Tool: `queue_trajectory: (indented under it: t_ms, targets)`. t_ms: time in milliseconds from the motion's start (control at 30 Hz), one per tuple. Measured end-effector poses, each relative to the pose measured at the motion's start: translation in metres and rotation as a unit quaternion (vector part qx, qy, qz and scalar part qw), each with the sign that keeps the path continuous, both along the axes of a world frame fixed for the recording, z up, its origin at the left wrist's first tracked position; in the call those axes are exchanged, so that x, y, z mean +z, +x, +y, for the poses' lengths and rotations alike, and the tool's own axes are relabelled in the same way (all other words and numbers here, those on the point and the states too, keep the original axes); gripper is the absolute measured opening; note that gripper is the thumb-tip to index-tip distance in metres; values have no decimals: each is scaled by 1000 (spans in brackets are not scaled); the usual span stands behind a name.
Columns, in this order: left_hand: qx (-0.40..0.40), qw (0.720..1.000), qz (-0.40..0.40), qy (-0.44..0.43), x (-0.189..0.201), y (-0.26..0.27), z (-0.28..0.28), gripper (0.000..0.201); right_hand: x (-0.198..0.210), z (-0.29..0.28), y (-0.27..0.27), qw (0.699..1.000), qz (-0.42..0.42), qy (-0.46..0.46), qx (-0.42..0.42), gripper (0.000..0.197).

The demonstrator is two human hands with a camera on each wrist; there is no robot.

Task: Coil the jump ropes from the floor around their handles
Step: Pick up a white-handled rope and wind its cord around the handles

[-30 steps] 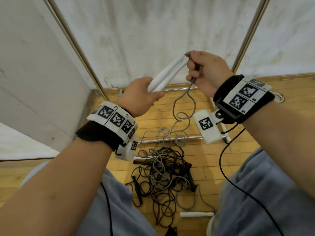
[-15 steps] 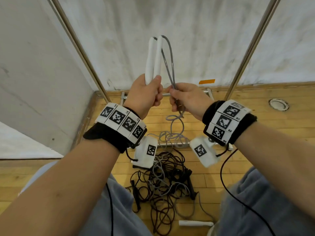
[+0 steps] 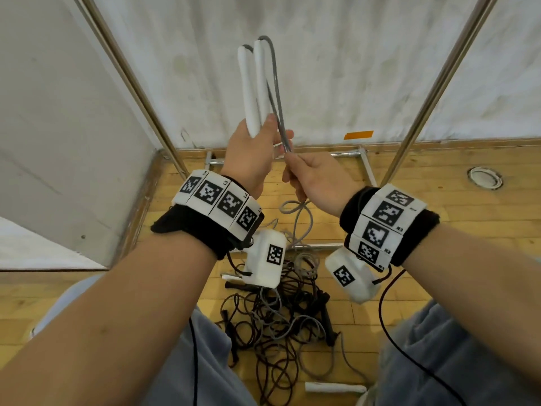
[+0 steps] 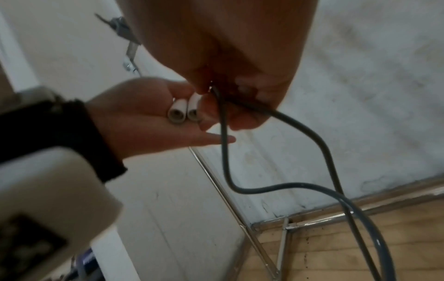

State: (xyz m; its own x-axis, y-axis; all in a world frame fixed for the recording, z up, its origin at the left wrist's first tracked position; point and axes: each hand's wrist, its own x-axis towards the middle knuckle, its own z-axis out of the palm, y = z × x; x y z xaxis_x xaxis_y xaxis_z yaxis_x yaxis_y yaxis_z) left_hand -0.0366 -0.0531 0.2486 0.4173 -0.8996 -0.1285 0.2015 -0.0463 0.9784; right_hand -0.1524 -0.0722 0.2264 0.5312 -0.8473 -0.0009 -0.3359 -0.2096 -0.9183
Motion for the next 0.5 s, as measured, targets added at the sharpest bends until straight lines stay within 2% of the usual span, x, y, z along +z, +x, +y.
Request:
queue_trajectory:
  t_ms: [133, 300, 367, 433, 500]
  targets:
    - [-43, 995, 88, 10, 2, -2, 3, 25, -8, 5, 4, 997, 71, -9, 42, 42]
    - [12, 991, 129, 16, 4, 4, 3, 19, -18, 13, 12, 991, 64, 53, 100, 31]
    - [50, 992, 117, 9, 7, 10, 1, 14, -17, 14, 10, 991, 66, 56, 104, 32]
    - [112, 990, 81, -9, 10, 17, -1, 9, -19, 13, 7, 990, 103, 15, 90, 35]
    - [175, 984, 35, -13, 11, 29, -2, 19, -19, 12, 2, 987, 136, -30, 79, 33]
